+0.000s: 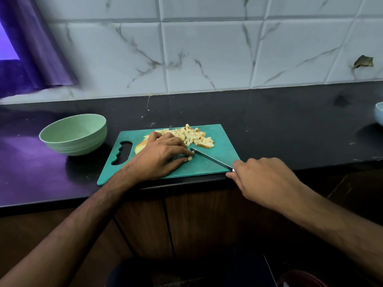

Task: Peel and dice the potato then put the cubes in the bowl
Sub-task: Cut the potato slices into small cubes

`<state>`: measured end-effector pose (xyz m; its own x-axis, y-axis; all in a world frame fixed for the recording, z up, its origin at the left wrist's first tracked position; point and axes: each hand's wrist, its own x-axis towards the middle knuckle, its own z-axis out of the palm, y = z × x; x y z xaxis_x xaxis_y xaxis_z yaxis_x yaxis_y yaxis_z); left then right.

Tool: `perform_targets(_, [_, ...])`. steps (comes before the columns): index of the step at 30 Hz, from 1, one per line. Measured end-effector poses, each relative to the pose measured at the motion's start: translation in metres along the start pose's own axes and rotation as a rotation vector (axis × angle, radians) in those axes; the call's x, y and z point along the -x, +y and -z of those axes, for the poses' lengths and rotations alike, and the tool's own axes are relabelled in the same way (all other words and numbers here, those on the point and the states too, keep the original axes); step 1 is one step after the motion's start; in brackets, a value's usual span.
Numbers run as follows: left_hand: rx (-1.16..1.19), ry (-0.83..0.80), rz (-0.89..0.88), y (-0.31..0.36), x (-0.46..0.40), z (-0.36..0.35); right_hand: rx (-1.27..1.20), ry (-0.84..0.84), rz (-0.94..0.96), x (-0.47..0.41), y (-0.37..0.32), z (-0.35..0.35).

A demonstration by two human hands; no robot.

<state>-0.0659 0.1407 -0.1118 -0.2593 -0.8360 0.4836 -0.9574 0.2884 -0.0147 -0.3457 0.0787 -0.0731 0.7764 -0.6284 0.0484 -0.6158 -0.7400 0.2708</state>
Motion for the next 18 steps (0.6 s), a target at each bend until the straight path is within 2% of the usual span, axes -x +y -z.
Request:
perform_targets(4, [-0.030,0.040,-0.003,0.002,0.003,0.001,-0.135,-0.025,-0.053,-0.001,0.013,0.007])
perform_targets(11, [-0.033,0.027,0.026,0.002,0.004,0.002,-0.261,-0.169,-0.046,0.006,0.002,0.006])
perform_targets(13, [-0.039,0.035,0.058,0.002,0.004,0.002,-0.229,-0.157,-0.050,0.006,0.001,0.009])
perform_targets(18, [-0.046,0.038,0.092,0.001,0.005,0.002,0.001,-0.003,-0.027,0.006,-0.004,0.014])
